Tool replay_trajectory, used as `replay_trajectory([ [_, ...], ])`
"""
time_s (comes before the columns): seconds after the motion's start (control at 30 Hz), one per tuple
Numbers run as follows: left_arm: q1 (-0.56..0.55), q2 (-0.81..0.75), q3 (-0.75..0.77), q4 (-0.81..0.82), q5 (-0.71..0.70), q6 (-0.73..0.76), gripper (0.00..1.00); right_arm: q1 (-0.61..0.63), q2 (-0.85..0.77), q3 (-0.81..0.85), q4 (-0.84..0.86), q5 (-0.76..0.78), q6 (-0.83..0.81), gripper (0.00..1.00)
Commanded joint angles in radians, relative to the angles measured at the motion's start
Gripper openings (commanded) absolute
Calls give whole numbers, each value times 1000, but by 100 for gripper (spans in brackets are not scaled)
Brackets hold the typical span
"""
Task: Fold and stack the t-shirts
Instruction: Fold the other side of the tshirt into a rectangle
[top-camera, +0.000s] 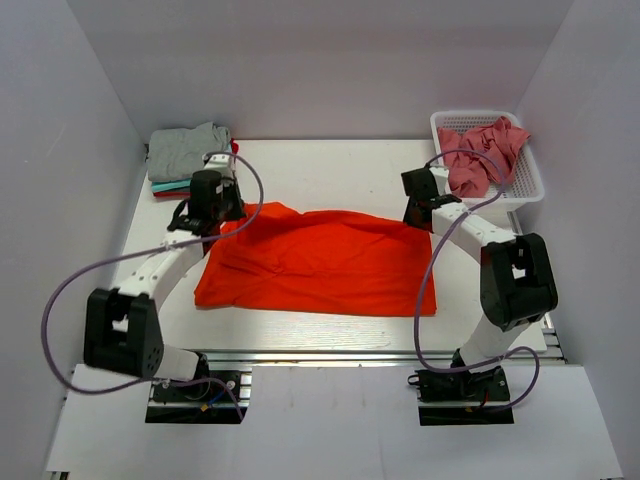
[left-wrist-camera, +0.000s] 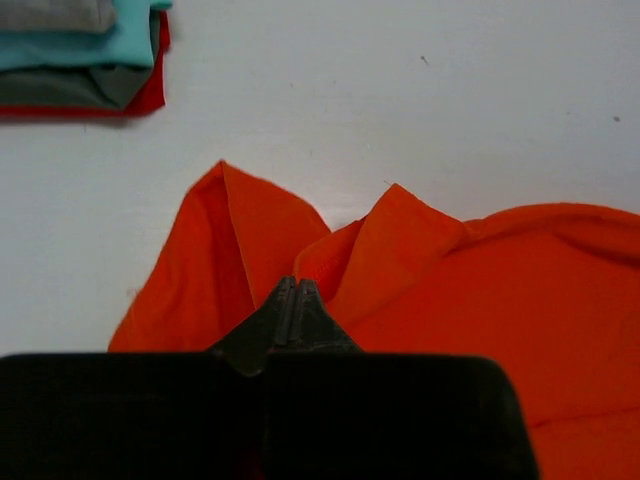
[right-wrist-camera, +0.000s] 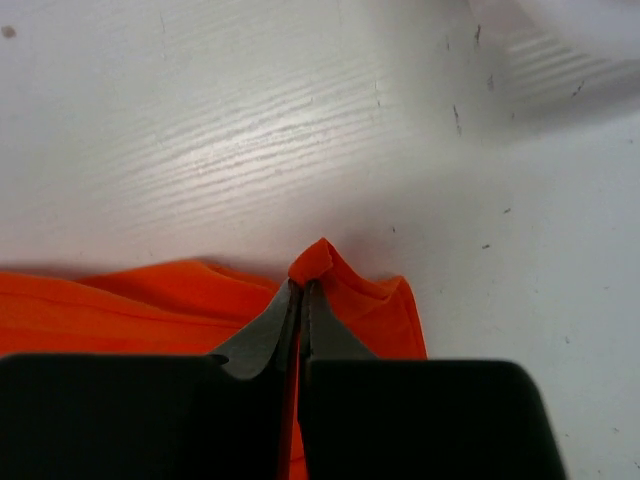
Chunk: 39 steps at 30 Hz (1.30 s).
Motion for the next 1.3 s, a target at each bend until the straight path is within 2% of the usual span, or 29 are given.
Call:
replay_trajectory([
  [0.0, -6, -172, -92, -62, -23, -71, 0, 20, -66, -52, 36, 5, -22, 0],
  [0.2, -6, -413, -293, -169, -13, -181, 0, 29, -174, -121, 22, 16, -5, 0],
  [0.33, -6, -578, -436, -207, 49, -267, 0, 32, -227, -181, 14, -9, -8, 0],
  [0.5, -6, -686, -543, -313, 76, -356, 0, 29, -295, -248, 16, -69, -5, 0],
  [0.67, -6, -771, -603, -376, 73, -414, 0, 32, -326, -342, -5, -53, 39, 1],
  [0.7, -6, -783, -615, -403, 85, -414, 14, 29, -338, -359, -12, -49, 65, 8],
  [0.73, -6, -783, -615, -422, 86, -426, 17, 30, -339, -366, -19, -41, 74, 10],
  [0.77, -6, -783, -615, -436, 95, -427, 21, 29, -353, -392, -41, -26, 84, 26],
  [0.8, -6, -783, -615, -436, 95, -440, 34, 26, -359, -400, -49, -12, 114, 36],
  [0.83, -6, -783, -615, -450, 108, -440, 43, 29, -364, -408, -64, 3, 136, 44],
  [0.87, -6, -774, -615, -459, 109, -440, 46, 27, -378, -417, -84, 17, 153, 52],
  [0.9, -6, -774, -600, -459, 109, -440, 52, 26, -390, -414, -104, 49, 157, 72],
  [0.93, -6, -765, -588, -486, 95, -440, 56, 26, -401, -411, -116, 59, 177, 80],
  [1.0, -6, -751, -548, -499, 72, -450, 72, 26, -414, -393, -153, 74, 182, 89],
  [1.03, -6, -736, -522, -481, 51, -450, 88, 27, -418, -385, -156, 80, 174, 89],
  [1.07, -6, -720, -513, -458, 40, -436, 96, 32, -422, -379, -130, 70, 159, 90],
  [1.1, -6, -708, -504, -425, 40, -422, 100, 32, -422, -376, -121, 36, 151, 90],
  [1.27, -6, -575, -432, -189, -10, -355, 100, 55, -451, -366, 40, -184, -22, 90],
])
